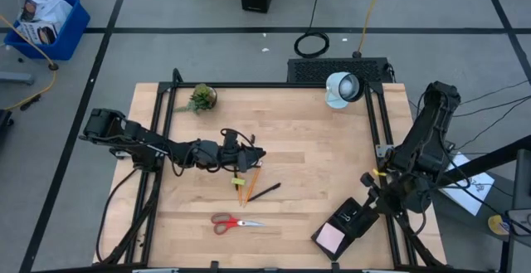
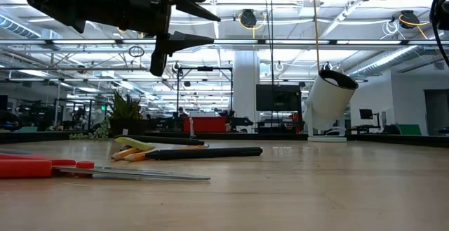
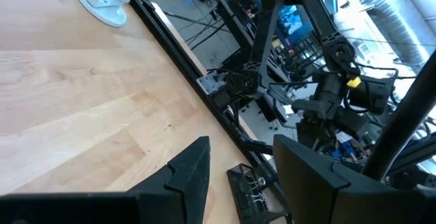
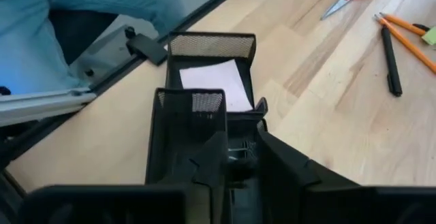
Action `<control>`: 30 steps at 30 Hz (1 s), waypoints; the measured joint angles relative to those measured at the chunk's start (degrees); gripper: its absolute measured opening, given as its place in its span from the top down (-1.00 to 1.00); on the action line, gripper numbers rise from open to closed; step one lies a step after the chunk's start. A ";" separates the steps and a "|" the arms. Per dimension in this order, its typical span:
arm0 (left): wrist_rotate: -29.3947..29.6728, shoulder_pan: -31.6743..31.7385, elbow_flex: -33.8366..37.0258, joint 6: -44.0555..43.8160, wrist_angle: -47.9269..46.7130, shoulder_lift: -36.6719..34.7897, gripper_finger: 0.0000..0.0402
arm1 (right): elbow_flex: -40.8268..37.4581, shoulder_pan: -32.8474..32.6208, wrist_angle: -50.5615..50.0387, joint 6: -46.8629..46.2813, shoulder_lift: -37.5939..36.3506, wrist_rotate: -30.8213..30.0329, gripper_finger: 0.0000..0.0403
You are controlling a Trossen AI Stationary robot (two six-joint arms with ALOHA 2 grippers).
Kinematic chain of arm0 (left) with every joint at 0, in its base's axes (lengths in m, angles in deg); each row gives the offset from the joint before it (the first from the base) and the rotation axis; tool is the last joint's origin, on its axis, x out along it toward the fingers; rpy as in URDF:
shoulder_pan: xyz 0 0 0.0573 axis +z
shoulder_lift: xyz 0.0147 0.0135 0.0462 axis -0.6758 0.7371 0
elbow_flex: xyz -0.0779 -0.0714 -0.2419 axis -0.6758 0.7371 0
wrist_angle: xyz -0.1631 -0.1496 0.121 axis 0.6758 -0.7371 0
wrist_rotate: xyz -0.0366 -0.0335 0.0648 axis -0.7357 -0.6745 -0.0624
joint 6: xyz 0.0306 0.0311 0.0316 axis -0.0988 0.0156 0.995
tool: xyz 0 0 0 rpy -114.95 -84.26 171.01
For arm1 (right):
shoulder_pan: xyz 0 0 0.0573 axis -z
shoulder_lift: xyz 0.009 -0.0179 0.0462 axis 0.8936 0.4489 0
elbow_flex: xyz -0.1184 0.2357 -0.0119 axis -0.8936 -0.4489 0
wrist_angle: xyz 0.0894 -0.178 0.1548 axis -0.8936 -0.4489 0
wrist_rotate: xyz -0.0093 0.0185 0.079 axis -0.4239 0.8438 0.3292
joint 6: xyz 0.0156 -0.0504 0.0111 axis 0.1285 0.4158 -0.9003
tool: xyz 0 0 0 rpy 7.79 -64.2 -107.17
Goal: Pick and place office supplies into organizer
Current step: Put the black pen into the desk organizer
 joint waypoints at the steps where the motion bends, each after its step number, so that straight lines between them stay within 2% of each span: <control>1: -0.28 0.00 0.00 0.08 -0.04 0.00 0.17 | 0.00 0.03 0.24 -0.11 -0.02 0.00 0.57; 6: -0.40 0.00 0.00 0.15 -0.19 0.02 0.17 | 0.00 0.04 2.79 -0.89 -0.07 0.16 0.37; 11: -0.38 0.00 0.00 0.13 -0.19 0.02 0.17 | 0.00 0.04 9.70 4.18 -0.56 -2.21 0.24; 15: -0.37 0.03 0.00 0.10 -0.19 0.02 0.17 | 0.00 0.04 21.95 12.63 -0.79 -8.37 0.20; 18: -0.31 0.80 0.00 2.02 -0.14 0.02 0.17 | 0.00 0.71 31.17 21.18 -0.79 -16.16 0.21; 20: -0.59 1.30 0.00 4.44 -0.08 0.02 0.17 | 0.00 2.32 34.75 24.69 -0.79 -22.30 0.23; 22: -2.01 1.70 0.00 7.21 0.03 0.02 0.17 | 0.00 5.51 36.24 26.02 -0.69 -25.13 0.24; 25: -3.18 1.97 0.00 10.40 0.10 0.02 0.17 | 0.00 12.86 37.13 25.77 0.65 -23.24 0.26; 30: -3.24 1.78 0.00 13.75 0.10 0.02 0.17 | 0.00 28.79 39.54 23.10 6.78 -12.12 0.26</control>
